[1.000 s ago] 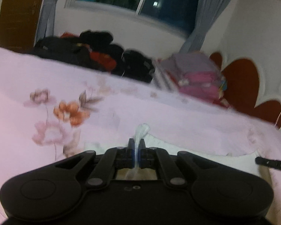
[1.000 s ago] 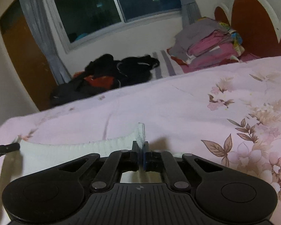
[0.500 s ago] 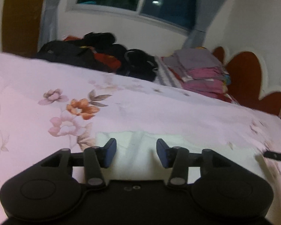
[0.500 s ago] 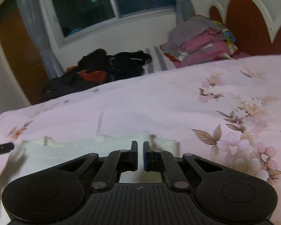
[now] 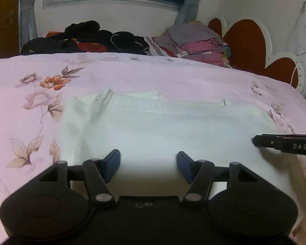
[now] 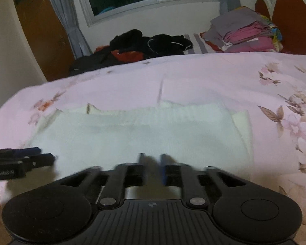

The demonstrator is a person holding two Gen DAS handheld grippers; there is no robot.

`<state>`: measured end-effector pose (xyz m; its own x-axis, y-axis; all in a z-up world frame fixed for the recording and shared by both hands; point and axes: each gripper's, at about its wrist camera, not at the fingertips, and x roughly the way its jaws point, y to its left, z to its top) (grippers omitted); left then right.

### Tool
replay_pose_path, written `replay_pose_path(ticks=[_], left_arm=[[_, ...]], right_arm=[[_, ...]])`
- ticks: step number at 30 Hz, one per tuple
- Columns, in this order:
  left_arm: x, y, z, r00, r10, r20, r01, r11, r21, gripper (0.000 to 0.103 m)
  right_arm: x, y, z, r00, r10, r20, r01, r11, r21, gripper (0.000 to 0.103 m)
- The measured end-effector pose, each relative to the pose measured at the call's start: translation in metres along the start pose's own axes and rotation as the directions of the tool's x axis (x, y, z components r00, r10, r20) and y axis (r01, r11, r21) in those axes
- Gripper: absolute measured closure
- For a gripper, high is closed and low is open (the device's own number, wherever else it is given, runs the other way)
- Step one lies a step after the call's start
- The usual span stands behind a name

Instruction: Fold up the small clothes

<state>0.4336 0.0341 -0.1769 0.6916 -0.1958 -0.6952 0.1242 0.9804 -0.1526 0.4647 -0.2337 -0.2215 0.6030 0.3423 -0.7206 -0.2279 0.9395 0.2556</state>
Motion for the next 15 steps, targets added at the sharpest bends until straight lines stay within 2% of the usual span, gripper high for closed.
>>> replay_pose_path(ticks=[6,9,11,15], left_arm=[[-0.012,0.009,0.001,1.000,0.010,-0.020,-0.011,0.999,-0.045,0.042],[-0.015,0.010,0.001,0.999,0.028,-0.025,-0.029,0.998,-0.054,0.042],[-0.024,0.008,0.000,0.999,0.038,-0.029,-0.040,0.997,-0.065,0.042],[-0.030,0.002,-0.004,0.998,0.042,-0.045,-0.044,0.999,-0.031,0.041]], right_arm=[[-0.019,-0.023,-0.011,0.998,-0.057,0.012,0.057,0.998,0.042,0.073],[-0.027,-0.021,-0.012,0.997,-0.074,0.004,0.074,0.997,0.027,0.073],[-0.034,-0.015,-0.012,0.998,-0.059,0.011,0.059,0.998,0.023,0.073],[-0.037,0.006,-0.018,1.000,-0.029,0.009,0.029,1.000,-0.012,0.073]])
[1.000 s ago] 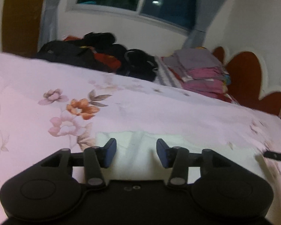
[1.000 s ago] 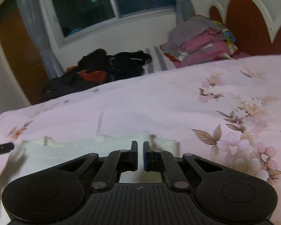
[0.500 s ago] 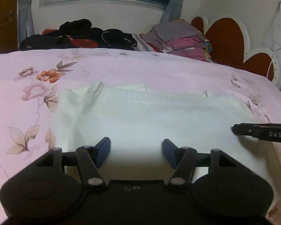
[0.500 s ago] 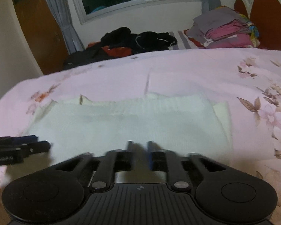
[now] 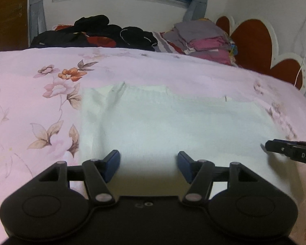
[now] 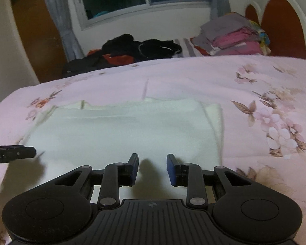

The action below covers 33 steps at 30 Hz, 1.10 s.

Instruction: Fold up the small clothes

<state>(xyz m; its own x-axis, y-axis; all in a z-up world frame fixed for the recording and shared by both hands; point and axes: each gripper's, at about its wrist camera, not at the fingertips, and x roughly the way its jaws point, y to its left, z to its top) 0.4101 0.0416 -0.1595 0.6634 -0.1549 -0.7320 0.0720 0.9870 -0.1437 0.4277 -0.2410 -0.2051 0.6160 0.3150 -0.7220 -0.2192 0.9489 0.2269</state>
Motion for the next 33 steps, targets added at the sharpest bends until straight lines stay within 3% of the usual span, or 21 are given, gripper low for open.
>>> replay_pose_path(ticks=[5,9,16,22,27,33], left_arm=[[0.006,0.002,-0.002,1.000,0.012,-0.017,-0.013,1.000,-0.025,0.040],[0.007,0.000,-0.003,1.000,0.009,-0.018,-0.009,1.000,0.001,0.036],[0.006,-0.001,-0.003,1.000,-0.006,-0.021,0.006,1.000,0.014,0.035],[0.002,0.003,-0.001,0.999,-0.028,-0.034,0.028,1.000,0.006,0.035],[-0.018,0.013,-0.005,0.996,-0.089,-0.023,0.086,0.993,-0.080,0.034],[-0.057,0.031,-0.041,0.988,-0.139,-0.060,0.126,0.974,-0.186,0.033]], right_arm=[[0.012,0.017,-0.008,0.999,-0.038,-0.035,0.037,0.999,-0.034,0.070],[0.002,0.025,-0.006,0.999,-0.029,-0.022,0.029,1.000,-0.003,0.053],[0.015,0.052,-0.017,0.993,-0.104,-0.059,0.099,0.991,-0.088,0.052],[0.000,0.063,-0.014,0.996,-0.074,-0.046,0.071,0.996,-0.048,0.052],[-0.008,0.079,-0.018,0.998,-0.040,-0.047,0.039,0.999,-0.027,0.052],[-0.021,0.096,-0.028,0.999,-0.003,-0.037,0.002,1.000,-0.025,0.052]])
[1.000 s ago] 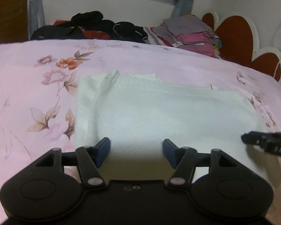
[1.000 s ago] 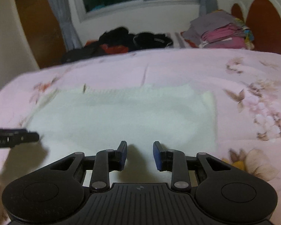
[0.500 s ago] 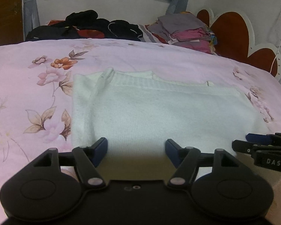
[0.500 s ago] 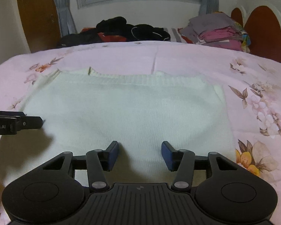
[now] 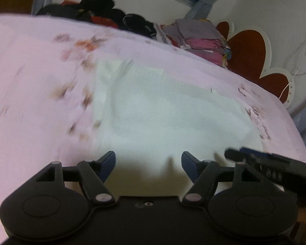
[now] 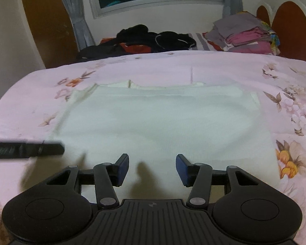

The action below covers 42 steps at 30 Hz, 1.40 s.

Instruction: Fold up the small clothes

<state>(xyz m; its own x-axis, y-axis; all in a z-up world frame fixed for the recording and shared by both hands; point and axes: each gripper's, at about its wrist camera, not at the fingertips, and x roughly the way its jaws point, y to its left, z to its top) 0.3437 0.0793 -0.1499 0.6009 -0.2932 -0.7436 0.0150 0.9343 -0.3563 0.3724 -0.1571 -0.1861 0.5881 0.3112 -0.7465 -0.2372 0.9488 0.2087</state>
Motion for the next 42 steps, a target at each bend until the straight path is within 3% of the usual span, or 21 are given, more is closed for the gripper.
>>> replay_pose_path(ticks=[6,11,17,24,25,26,29,31,33,35,39,42], left_arm=[[-0.025,0.022,-0.039,0.997,-0.056,-0.045,0.046,0.979,-0.198,0.031],[-0.022,0.028,-0.066,0.992,-0.122,-0.041,0.096,0.911,-0.400,0.029],[0.005,0.026,-0.062,0.984,-0.133,0.119,0.176,0.829,-0.531,0.018],[0.039,0.025,-0.044,0.948,-0.081,0.309,0.262,0.752,-0.605,0.021],[0.043,0.025,-0.041,0.943,-0.071,0.326,0.266,0.749,-0.607,0.023],[0.045,0.025,-0.038,0.939,-0.065,0.337,0.271,0.744,-0.611,0.032],[0.057,0.031,-0.037,0.937,-0.051,0.345,0.275,0.715,-0.643,0.072],[0.061,0.038,-0.038,0.938,-0.039,0.345,0.273,0.699,-0.661,0.086],[0.060,0.040,-0.038,0.937,-0.026,0.348,0.263,0.708,-0.655,0.093],[0.055,0.035,-0.034,0.935,-0.011,0.355,0.249,0.734,-0.632,0.095],[0.038,0.011,-0.015,0.928,0.012,0.373,0.195,0.837,-0.512,0.096],[0.028,-0.015,0.002,0.922,0.014,0.386,0.150,0.908,-0.391,0.096]], right_arm=[[-0.011,0.005,-0.010,1.000,0.010,0.001,-0.010,1.000,-0.002,0.052],[-0.014,0.006,-0.014,1.000,0.031,0.000,-0.031,0.999,-0.012,0.052],[-0.008,0.000,-0.011,0.998,0.067,0.004,-0.066,0.997,-0.039,0.052],[0.017,-0.008,0.010,0.997,0.066,0.040,-0.063,0.995,-0.071,0.052],[0.022,-0.009,0.014,0.997,0.063,0.047,-0.060,0.996,-0.071,0.052],[0.027,-0.010,0.017,0.997,0.061,0.052,-0.057,0.996,-0.069,0.052],[0.047,-0.010,0.018,0.999,0.029,0.034,-0.026,0.995,-0.098,0.052],[0.063,-0.008,0.010,1.000,0.003,0.000,-0.003,0.990,-0.139,0.052],[0.066,0.001,0.000,0.999,-0.026,0.035,0.034,0.971,-0.237,0.052],[0.068,0.001,-0.003,0.999,-0.033,0.043,0.043,0.968,-0.246,0.051],[0.068,-0.007,0.002,1.000,-0.001,0.030,0.008,0.974,-0.229,0.051],[0.055,-0.022,0.008,0.997,0.051,0.049,-0.045,0.992,-0.121,0.050]])
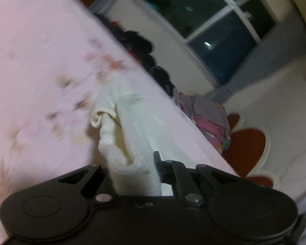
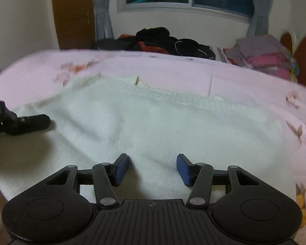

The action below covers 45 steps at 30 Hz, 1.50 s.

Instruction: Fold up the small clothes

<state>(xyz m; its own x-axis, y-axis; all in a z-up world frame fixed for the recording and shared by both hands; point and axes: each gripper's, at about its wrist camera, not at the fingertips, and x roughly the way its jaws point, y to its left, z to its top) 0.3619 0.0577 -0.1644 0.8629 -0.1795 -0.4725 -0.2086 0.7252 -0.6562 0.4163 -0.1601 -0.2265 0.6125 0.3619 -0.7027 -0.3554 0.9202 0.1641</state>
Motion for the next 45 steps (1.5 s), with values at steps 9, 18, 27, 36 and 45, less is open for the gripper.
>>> replay_pose_path(ticks=[9,18,27,36,45], left_arm=[[0.018,-0.120,-0.037,0.983,-0.121,-0.135,0.168,0.889,0.425,0.096],[0.046,-0.156,-0.141,0.911,-0.050,-0.409,0.302,0.756,0.580,0.086],[0.007,-0.147,-0.143,0.870,-0.080,-0.486,0.374,0.749,0.547,0.032],[-0.019,-0.113,-0.092,0.936,-0.051,-0.348,0.238,0.822,0.518,0.032],[0.000,-0.103,-0.064,0.958,-0.008,-0.288,0.145,0.877,0.457,0.033]], right_arm=[[-0.070,-0.077,-0.002,0.996,-0.027,0.083,0.005,0.969,0.248,0.050],[-0.128,-0.154,-0.027,0.987,-0.129,0.096,0.080,0.910,0.406,0.050],[-0.128,-0.149,-0.021,0.992,0.068,0.108,-0.110,0.882,0.458,0.050],[-0.096,-0.143,-0.024,0.994,0.108,0.030,-0.109,0.864,0.491,0.051],[-0.078,-0.150,-0.007,0.994,0.108,0.010,-0.101,0.889,0.446,0.090]])
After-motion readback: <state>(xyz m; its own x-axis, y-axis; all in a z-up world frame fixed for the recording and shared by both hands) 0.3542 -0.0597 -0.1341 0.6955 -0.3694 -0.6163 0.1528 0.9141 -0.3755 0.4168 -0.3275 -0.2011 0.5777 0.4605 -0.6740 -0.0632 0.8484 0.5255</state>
